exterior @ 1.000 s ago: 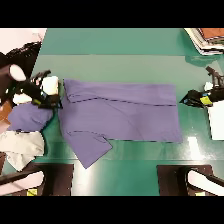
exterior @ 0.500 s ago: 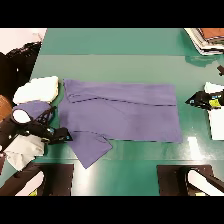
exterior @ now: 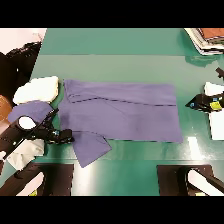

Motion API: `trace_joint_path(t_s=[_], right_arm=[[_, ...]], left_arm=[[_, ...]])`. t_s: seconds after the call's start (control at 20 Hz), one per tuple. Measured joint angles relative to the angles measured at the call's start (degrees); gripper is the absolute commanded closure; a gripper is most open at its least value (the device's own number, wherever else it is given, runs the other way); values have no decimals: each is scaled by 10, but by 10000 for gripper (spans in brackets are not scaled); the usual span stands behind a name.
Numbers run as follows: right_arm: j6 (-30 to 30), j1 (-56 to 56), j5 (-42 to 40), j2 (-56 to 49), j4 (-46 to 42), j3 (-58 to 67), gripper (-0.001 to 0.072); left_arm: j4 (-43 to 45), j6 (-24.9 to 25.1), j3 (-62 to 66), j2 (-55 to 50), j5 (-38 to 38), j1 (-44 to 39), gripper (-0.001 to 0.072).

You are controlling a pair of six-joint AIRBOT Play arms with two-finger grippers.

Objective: Fold the shirts.

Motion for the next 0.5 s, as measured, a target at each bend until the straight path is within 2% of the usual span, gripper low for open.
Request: trace_joint_path(t_s=[0.3,0.5], right_arm=[[-4,-81,35,38,-68,-121,320],[-13,-160,28,38,-66,-228,328]], left_arm=[[-8,8,33,1,-12,-2,683],[-9,20,47,1,-13,-2,683]])
